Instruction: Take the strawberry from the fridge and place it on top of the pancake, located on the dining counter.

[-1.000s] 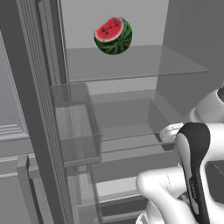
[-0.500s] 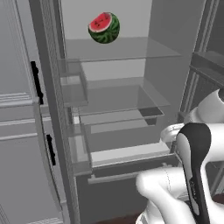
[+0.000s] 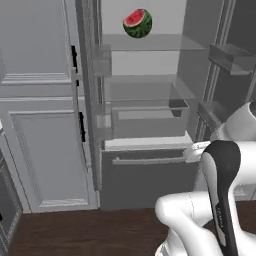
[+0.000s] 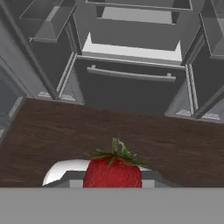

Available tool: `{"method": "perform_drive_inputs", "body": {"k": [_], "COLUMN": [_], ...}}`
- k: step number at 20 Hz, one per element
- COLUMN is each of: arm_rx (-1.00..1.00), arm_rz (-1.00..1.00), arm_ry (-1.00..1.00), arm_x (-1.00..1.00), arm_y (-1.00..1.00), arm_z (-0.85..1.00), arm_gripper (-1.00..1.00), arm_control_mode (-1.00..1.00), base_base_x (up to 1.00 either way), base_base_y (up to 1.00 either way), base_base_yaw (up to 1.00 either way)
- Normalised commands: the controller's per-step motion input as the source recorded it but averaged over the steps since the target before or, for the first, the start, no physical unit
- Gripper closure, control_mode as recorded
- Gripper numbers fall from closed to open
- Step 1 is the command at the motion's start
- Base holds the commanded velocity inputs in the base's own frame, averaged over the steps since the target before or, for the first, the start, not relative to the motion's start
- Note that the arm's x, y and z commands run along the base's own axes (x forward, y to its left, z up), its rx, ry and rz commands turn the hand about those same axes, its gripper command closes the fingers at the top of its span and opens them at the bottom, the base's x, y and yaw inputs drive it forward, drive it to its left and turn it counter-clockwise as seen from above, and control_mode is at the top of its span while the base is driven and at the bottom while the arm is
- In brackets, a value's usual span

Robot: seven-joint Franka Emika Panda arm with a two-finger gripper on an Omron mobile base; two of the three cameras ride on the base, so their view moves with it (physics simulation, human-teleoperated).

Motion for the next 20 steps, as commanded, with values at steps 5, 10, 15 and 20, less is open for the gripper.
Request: {"method": "perform_drive_inputs", "body": {"k": [5, 10, 15, 20], "arm_rx": [0.00, 0.00, 0.00, 0.00], "arm_rz": [0.00, 0.00, 0.00, 0.00], "arm_ry": [0.00, 0.00, 0.00, 0.00], "arm_x": [0.00, 0.00, 0.00, 0.00], "arm_y": [0.00, 0.00, 0.00, 0.00], "arm_z": [0.00, 0.00, 0.00, 0.00], "arm_gripper": [1.00, 1.00, 1.00, 1.00], "arm_control_mode": [1.00, 1.00, 1.00, 1.00], "base_base_x": [-0.92, -0.53, -0.54, -0.13], "base_base_y": [0.09, 0.00, 0.04, 0.32], "base_base_yaw": [0.76, 0.96, 0.91, 0.91]}}
